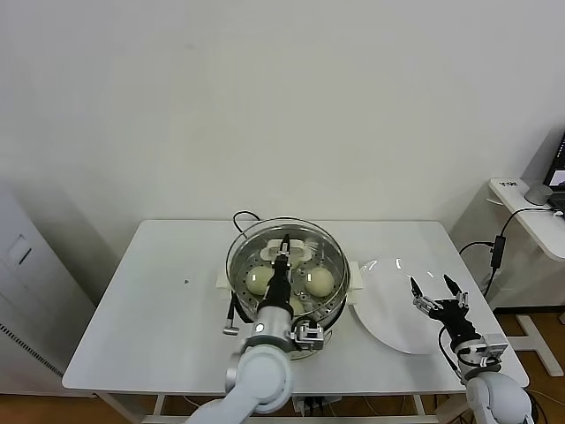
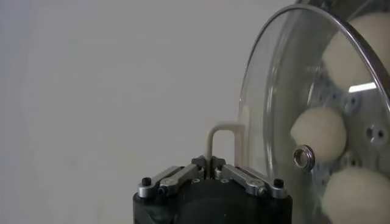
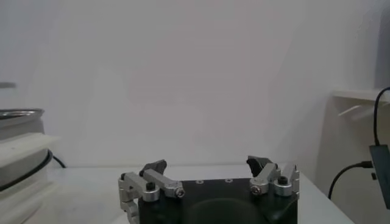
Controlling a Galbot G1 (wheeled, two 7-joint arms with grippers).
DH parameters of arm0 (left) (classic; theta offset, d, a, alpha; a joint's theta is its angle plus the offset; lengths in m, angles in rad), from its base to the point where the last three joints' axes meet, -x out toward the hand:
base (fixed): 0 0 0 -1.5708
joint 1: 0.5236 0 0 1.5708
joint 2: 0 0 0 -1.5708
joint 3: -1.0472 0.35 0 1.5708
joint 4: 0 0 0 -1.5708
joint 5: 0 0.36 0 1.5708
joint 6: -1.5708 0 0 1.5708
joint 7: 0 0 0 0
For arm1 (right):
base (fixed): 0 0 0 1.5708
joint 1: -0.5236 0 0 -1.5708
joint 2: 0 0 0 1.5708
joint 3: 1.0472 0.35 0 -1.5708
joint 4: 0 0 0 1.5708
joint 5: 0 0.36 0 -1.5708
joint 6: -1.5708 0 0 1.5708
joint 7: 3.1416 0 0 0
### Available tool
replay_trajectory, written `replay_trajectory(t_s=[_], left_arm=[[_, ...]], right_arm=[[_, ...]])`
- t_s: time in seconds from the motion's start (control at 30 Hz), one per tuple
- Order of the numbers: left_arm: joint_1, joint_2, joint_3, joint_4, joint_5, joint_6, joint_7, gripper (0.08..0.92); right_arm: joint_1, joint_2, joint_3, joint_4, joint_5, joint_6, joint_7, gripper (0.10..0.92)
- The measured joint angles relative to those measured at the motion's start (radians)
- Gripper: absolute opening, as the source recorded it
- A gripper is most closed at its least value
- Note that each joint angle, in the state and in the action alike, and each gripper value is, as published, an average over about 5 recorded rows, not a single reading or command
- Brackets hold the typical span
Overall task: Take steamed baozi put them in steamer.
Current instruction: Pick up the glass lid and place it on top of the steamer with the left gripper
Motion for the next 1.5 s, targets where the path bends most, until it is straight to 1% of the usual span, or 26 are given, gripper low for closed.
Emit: replay_trajectory(t_s=[0.2, 0.37, 1.33, 1.43, 1.5], left_arm=[[-0.009, -0.025, 0.013, 0.039, 0.006, -0.003, -0.008, 0.111], [-0.008, -0.032, 0.015, 0.062, 0.01, -0.002, -0.01, 0.111], [0.027, -0.041, -0.01, 0.072, 0.0, -0.013, -0.028, 0.111], [0.035, -0.039, -0.015, 0.073, -0.002, -0.016, -0.037, 0.132], [0.041, -0.035, -0.018, 0.071, -0.011, -0.02, -0.045, 0.175]], right_arm=[[-0.002, 0.002, 0.003, -0.003, 0.0, 0.002, -0.006, 0.823], [-0.003, 0.0, 0.009, -0.003, 0.001, 0.004, -0.011, 0.823], [-0.004, -0.002, 0.032, -0.017, 0.005, 0.008, -0.02, 0.823], [-0.005, -0.003, 0.037, -0.017, 0.008, 0.008, -0.021, 0.823], [-0.005, -0.003, 0.039, -0.017, 0.009, 0.008, -0.022, 0.823]])
